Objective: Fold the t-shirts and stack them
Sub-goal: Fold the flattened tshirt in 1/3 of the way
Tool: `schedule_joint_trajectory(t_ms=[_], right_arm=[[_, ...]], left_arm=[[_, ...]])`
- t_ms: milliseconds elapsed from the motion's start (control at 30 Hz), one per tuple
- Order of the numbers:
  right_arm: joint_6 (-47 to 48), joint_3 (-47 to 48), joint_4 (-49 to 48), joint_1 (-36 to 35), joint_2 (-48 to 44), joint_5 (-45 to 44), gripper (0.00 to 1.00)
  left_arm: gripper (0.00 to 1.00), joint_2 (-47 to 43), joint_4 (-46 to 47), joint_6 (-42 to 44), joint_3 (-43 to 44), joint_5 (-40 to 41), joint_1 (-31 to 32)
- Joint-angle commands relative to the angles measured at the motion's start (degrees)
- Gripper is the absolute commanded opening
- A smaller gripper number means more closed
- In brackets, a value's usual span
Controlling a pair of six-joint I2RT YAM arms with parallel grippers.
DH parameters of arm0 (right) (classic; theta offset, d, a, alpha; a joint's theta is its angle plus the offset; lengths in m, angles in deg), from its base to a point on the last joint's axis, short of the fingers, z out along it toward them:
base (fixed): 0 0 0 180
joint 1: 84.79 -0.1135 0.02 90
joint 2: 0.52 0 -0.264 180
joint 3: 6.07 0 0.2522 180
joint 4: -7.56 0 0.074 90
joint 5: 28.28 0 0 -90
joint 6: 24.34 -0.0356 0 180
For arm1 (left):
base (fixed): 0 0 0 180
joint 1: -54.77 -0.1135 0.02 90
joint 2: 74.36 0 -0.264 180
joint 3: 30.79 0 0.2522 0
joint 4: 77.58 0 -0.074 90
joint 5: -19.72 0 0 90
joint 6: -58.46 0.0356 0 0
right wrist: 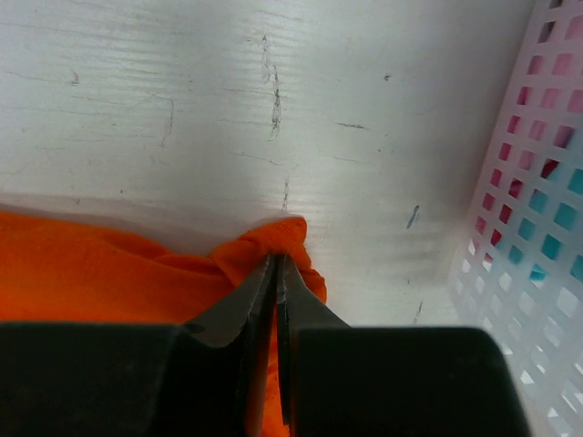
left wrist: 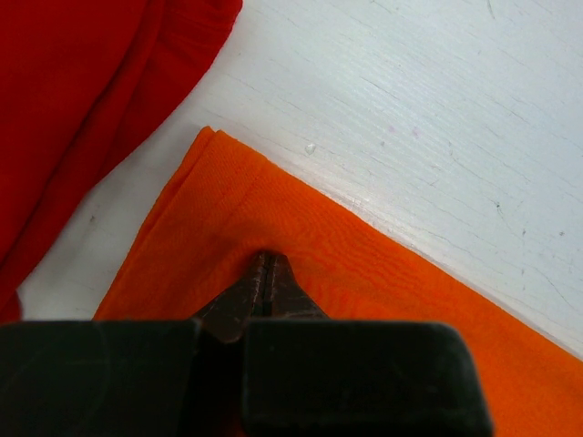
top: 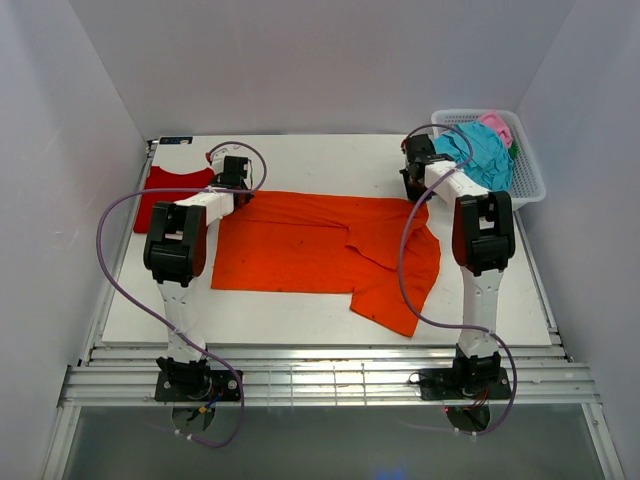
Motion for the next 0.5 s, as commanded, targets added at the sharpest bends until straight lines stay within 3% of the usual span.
schedule_joint_trajectory(t_ms=[0, 467], right_arm=[[0.09, 2.69, 1.50, 0.34, 1.31, -1.47, 0.08], [-1.84, 10.60, -0.52, 1.75, 4.21, -7.11, 0.08]], left_arm=[[0.00, 0.90, -2.47, 0.66, -0.11, 0.67, -0.79], [0.00, 0.90, -2.38, 0.48, -0.72, 1.46, -0.79]])
